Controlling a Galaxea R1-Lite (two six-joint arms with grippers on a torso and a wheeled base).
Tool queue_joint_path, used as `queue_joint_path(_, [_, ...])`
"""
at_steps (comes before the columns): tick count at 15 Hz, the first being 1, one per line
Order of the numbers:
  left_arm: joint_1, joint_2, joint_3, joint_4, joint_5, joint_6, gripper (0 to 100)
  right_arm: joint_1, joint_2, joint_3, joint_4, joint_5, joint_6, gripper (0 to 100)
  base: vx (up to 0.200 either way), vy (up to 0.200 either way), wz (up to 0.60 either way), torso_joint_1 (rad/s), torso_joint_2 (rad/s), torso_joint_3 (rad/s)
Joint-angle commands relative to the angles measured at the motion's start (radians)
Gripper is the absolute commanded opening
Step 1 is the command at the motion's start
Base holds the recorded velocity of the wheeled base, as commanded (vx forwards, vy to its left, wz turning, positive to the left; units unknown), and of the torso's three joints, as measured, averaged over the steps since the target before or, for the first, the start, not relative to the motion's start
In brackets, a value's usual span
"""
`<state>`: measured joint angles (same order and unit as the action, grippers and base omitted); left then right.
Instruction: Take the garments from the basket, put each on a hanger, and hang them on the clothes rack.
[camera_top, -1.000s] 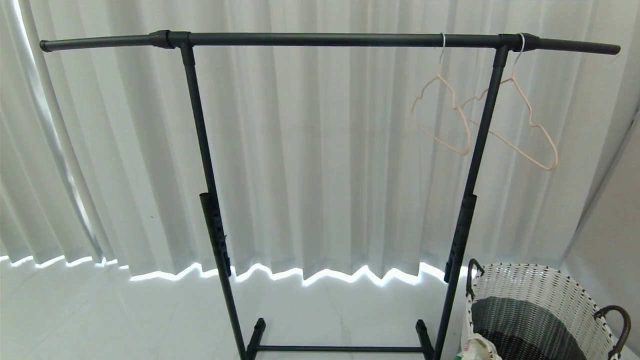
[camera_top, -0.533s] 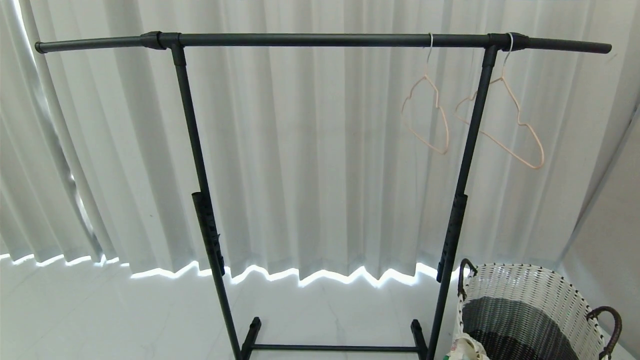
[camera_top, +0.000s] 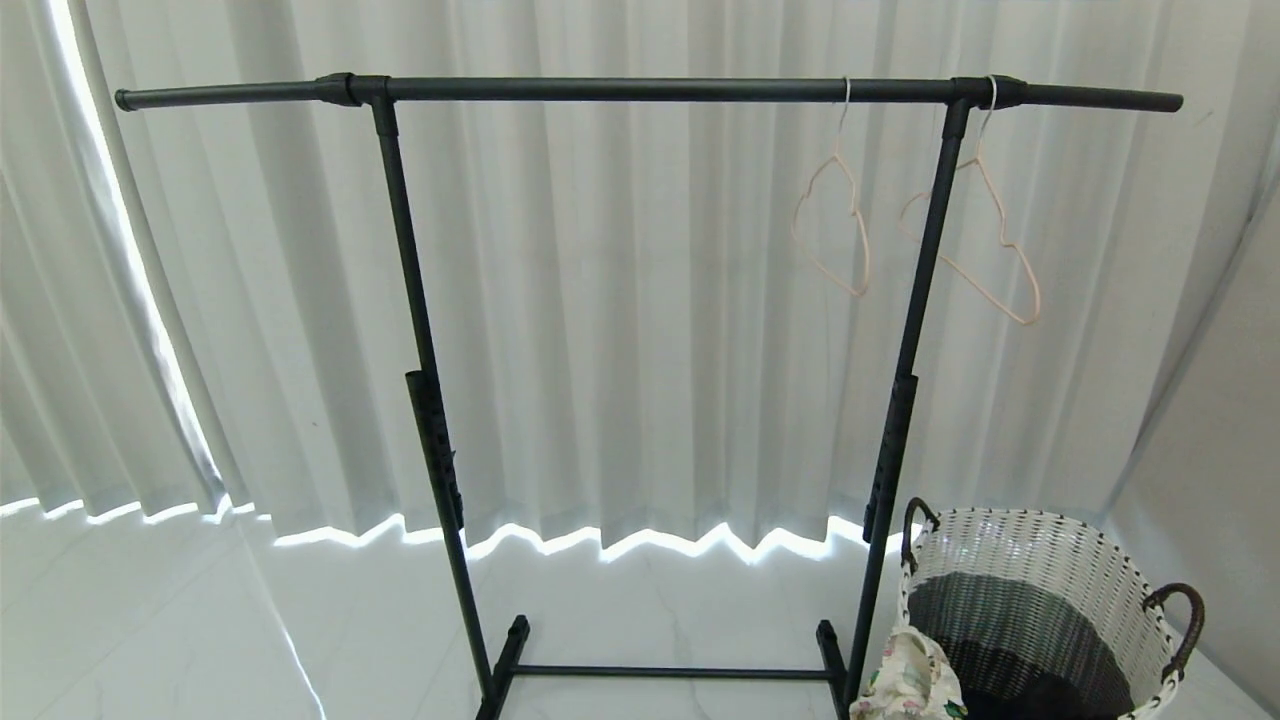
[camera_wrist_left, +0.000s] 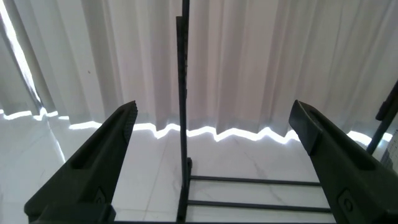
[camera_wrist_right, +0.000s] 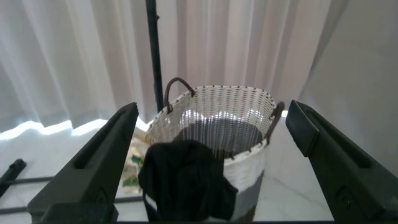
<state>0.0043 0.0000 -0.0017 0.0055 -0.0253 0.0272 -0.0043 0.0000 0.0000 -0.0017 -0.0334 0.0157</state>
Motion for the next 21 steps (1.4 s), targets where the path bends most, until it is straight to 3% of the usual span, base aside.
queue_joint_path(1, [0.0,0.0,0.0,0.001,-0.001,0.013,100,0.001,0.006,0.0,-0.001,0.003,0.004,100,0.0,0.0,0.0,0.0,0.0,0.0])
queue_joint_path(5, [0.0,0.002,0.0,0.001,-0.001,0.017,100,0.01,0.021,0.0,-0.006,0.001,0.027,100,0.0,0.0,0.0,0.0,0.0,0.0])
queue_joint_path(6, [0.0,0.002,0.0,0.001,-0.001,0.019,100,0.012,0.029,-0.037,-0.038,0.05,0.049,100,0.0,0.0,0.0,0.0,0.0,0.0])
queue_joint_path(7, [0.0,0.0,0.0,0.001,-0.001,0.019,100,0.038,0.086,-0.12,-0.044,0.119,0.093,100,0.0,0.0,0.0,0.0,0.0,0.0])
queue_joint_path(8, [-0.001,0.0,0.0,0.001,-0.001,0.019,100,0.067,0.239,-0.247,-0.041,0.153,0.174,100,0.0,0.0,0.0,0.0,0.0,0.0])
queue_joint_path(9, [-0.001,0.002,0.0,0.001,-0.001,0.019,100,0.073,0.393,-0.318,-0.041,0.159,0.174,100,0.0,0.0,0.0,0.0,0.0,0.0])
queue_joint_path(11, [-0.001,0.002,0.0,0.001,-0.001,0.017,100,0.093,0.64,-0.348,-0.035,0.159,0.09,100,0.0,0.0,0.0,0.0,0.0,0.0])
queue_joint_path(12, [-0.001,0.002,0.0,0.001,-0.001,0.017,100,0.081,0.867,-0.356,-0.041,0.155,-0.057,100,0.0,0.0,0.0,0.0,0.0,0.0])
queue_joint_path(14, [0.0,0.002,0.0,0.001,-0.001,0.019,100,0.081,1.157,-0.36,-0.063,0.153,-0.272,100,0.0,0.0,0.0,0.0,0.0,0.0])
queue_joint_path(16, [0.0,0.0,0.0,0.001,-0.001,0.019,100,0.082,1.347,-0.342,-0.144,0.153,-0.413,100,0.0,0.0,0.0,0.0,0.0,0.0])
queue_joint_path(19, [-0.001,0.002,0.0,0.001,-0.001,0.016,100,0.082,1.516,-0.341,-0.216,0.147,-0.451,100,0.0,0.0,0.0,0.0,0.0,0.0])
queue_joint_path(21, [-0.001,0.002,0.0,0.001,-0.001,0.013,100,0.082,1.611,-0.327,-0.236,0.095,-0.481,100,0.0,0.0,0.0,0.0,0.0,0.0])
